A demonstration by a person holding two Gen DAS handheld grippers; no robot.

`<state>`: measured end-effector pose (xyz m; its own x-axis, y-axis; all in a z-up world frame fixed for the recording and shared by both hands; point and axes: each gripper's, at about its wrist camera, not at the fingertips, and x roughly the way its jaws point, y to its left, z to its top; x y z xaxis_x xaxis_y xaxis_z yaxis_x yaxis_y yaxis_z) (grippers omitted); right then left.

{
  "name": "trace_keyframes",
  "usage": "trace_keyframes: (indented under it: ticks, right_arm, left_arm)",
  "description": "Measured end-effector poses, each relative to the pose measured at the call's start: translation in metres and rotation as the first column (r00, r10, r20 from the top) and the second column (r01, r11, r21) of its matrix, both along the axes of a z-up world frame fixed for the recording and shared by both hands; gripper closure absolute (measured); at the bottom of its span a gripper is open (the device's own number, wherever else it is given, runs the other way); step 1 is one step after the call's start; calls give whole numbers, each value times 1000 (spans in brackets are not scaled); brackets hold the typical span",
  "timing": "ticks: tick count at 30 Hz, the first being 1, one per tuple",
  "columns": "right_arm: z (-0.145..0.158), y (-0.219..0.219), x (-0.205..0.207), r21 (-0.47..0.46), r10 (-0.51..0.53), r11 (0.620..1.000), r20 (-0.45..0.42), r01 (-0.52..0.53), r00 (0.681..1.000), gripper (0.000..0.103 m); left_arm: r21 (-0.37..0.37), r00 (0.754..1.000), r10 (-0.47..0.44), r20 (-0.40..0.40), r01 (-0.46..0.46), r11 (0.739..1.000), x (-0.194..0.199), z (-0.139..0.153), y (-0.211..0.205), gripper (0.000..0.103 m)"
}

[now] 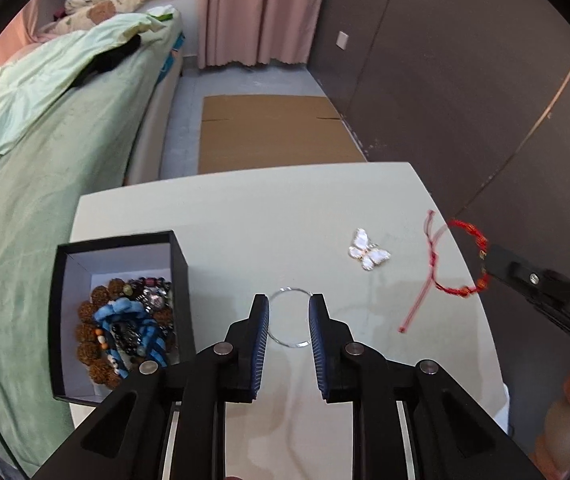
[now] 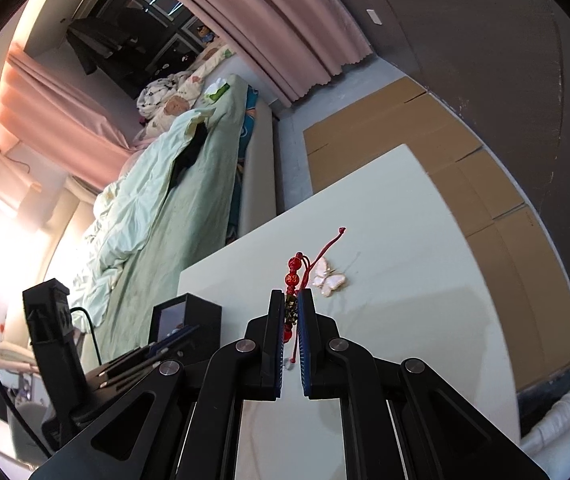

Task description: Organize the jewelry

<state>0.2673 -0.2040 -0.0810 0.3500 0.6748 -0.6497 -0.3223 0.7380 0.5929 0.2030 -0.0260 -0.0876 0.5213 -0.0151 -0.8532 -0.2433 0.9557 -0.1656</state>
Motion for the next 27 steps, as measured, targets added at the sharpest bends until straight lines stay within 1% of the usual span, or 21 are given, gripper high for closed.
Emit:
trace_keyframes:
  ticks: [1,2,3,4,7,8,9,11,13,14,17,18,20,21,23,24,25,27]
  right_arm:
    - [0,1,-1,1,1,1000,1,-1,1000,95]
    - [1,2,-1,5,-1,1000,4,1,1000,95]
    - [1,1,-1,8,-7,1000,4,7,1000,95]
    - [2,-1,-2,11,-13,1000,3,13,1000,95]
    - [3,-13,-3,25,-45,999,-1,45,999,95]
    - [3,-17,-3,30,-56,998,-2,56,998,95]
    - [3,-21,-3,33,-66,997,-4,66,998,95]
    - [4,-26,-3,30,-79,996,-3,79,997,95]
    - [5,-29,-3,26,-82,996,-1,82,997,95]
    - [5,-30,-3,26,-81,996,0,81,997,95]
    - [7,-32,-3,24,-78,997,4,78,997,95]
    - [7,-32,-2,25,-77,997,5,77,997,95]
    - [7,-33,-2,26,-79,997,3,79,997,95]
    - [7,-33,-1,28,-81,996,3,80,997,95]
    - [8,-34,-1,30,-83,996,3,83,997,95]
    - [9,-34,0,33,-84,996,3,84,996,95]
    - [9,-34,1,33,-84,996,3,84,996,95]
    - [8,-33,1,33,-83,996,2,83,997,95]
  left_arm:
    - [-4,1000,-8,0,8,1000,-1,-2,-3,65]
    - [-8,1000,-13,0,13,1000,-2,-2,-5,37]
    - [-14,1000,-19,1,19,1000,-2,-5,-8,14]
    - [-17,1000,-25,7,25,1000,-1,-8,-13,11]
    - [-26,1000,-14,2,14,1000,0,-17,-17,11]
    - [-27,1000,-9,-1,9,1000,1,-20,-17,13]
    - [-21,1000,-2,-9,1,1000,3,-25,-19,19]
    - [-12,1000,9,-27,-9,1000,7,-32,-19,25]
    - [0,998,24,-50,-24,1000,13,-42,-21,26]
    - [39,998,40,-56,-38,999,15,-44,-23,26]
    - [87,996,66,-53,-61,994,19,-48,-25,26]
    - [116,996,71,-57,-64,991,21,-50,-27,26]
    - [141,995,73,-60,-64,988,22,-53,-29,26]
    - [148,996,66,-54,-58,987,21,-52,-30,28]
    - [175,998,55,-37,-48,983,20,-49,-36,35]
    - [187,998,53,-31,-47,981,20,-48,-38,35]
    - [183,998,51,-32,-44,982,20,-48,-38,35]
    - [151,997,54,-62,-44,988,25,-54,-37,35]
